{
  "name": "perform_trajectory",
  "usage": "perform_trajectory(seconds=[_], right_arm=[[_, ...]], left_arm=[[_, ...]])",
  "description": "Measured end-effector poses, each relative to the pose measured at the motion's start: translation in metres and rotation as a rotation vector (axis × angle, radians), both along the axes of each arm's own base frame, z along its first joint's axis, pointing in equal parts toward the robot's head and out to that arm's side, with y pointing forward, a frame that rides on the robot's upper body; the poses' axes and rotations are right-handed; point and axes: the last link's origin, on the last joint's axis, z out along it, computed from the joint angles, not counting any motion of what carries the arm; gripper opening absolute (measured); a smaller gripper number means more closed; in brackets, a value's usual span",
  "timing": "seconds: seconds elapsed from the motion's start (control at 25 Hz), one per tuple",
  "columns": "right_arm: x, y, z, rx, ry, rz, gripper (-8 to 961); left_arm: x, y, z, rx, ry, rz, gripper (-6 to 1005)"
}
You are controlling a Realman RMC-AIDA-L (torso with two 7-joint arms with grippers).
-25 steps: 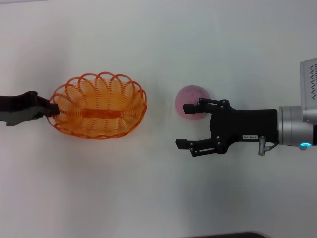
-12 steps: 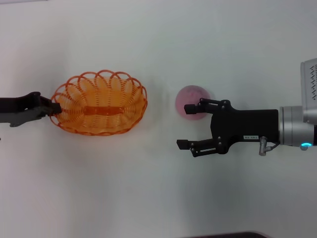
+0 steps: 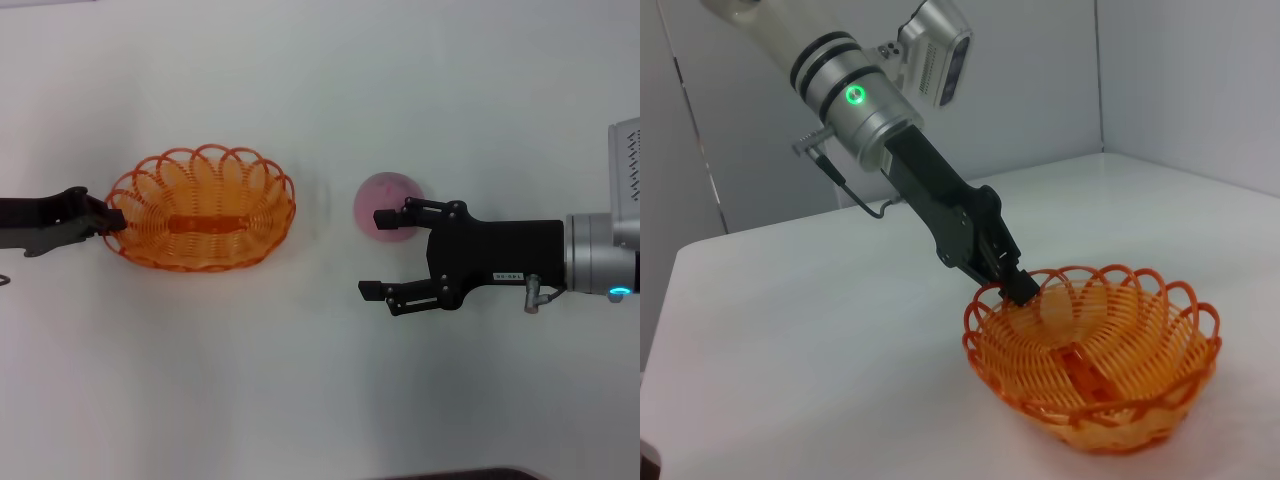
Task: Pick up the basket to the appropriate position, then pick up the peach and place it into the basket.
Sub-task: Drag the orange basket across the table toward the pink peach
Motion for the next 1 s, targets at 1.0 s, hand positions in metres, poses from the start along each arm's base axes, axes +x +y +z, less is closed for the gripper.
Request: perform_trajectory(seconds=[1.0], right_arm=[[-0.0032, 0.0010, -0.0019, -0.003, 0.005, 0.007, 946]], left_arm=[[0.0002, -0.0019, 0.0044, 0.011, -0.036, 0.021, 111]])
